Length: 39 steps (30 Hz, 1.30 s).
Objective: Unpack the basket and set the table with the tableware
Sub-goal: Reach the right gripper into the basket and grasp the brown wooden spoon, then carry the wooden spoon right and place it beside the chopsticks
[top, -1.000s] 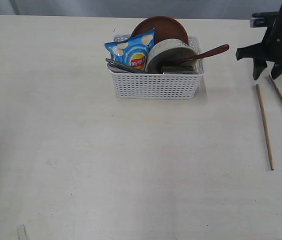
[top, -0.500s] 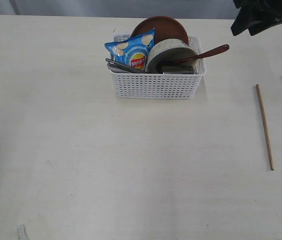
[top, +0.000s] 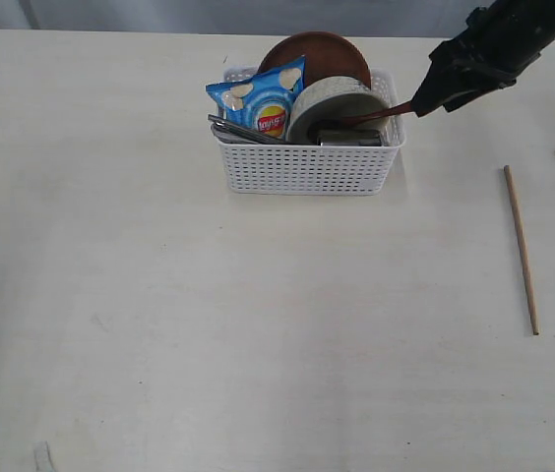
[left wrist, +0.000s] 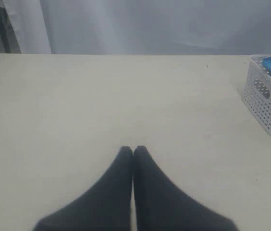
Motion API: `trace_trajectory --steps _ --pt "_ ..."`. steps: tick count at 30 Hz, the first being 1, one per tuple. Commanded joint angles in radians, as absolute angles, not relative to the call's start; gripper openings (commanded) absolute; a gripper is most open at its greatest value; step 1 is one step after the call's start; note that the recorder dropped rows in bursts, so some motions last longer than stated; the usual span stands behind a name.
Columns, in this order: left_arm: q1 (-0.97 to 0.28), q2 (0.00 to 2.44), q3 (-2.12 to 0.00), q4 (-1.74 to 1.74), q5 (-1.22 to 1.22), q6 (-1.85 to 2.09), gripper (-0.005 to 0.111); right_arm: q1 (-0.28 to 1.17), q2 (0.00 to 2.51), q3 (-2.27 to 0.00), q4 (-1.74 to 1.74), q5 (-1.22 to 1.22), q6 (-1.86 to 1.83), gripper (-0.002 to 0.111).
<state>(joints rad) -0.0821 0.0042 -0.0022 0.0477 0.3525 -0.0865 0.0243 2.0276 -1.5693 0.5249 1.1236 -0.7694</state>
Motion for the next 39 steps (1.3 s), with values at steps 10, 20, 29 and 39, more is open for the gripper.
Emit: trace_trajectory --steps 10,20,29,39 --pt "-0.079 0.0 0.0 0.055 0.343 -0.083 0.0 0.028 2.03 -1.57 0.586 1.12 -0.801 0.019" --pt "-0.079 0.0 0.0 0.055 0.343 -0.083 0.0 0.028 2.026 -1.57 0.605 1.154 -0.803 -0.001" --pt "-0.079 0.0 0.0 0.055 0.343 -0.083 0.0 0.028 1.924 -1.57 0.631 1.212 -0.808 -0.001" --pt "-0.079 0.0 0.0 0.055 0.343 -0.083 0.0 0.028 1.737 -1.57 0.588 1.221 -0.724 -0.001"
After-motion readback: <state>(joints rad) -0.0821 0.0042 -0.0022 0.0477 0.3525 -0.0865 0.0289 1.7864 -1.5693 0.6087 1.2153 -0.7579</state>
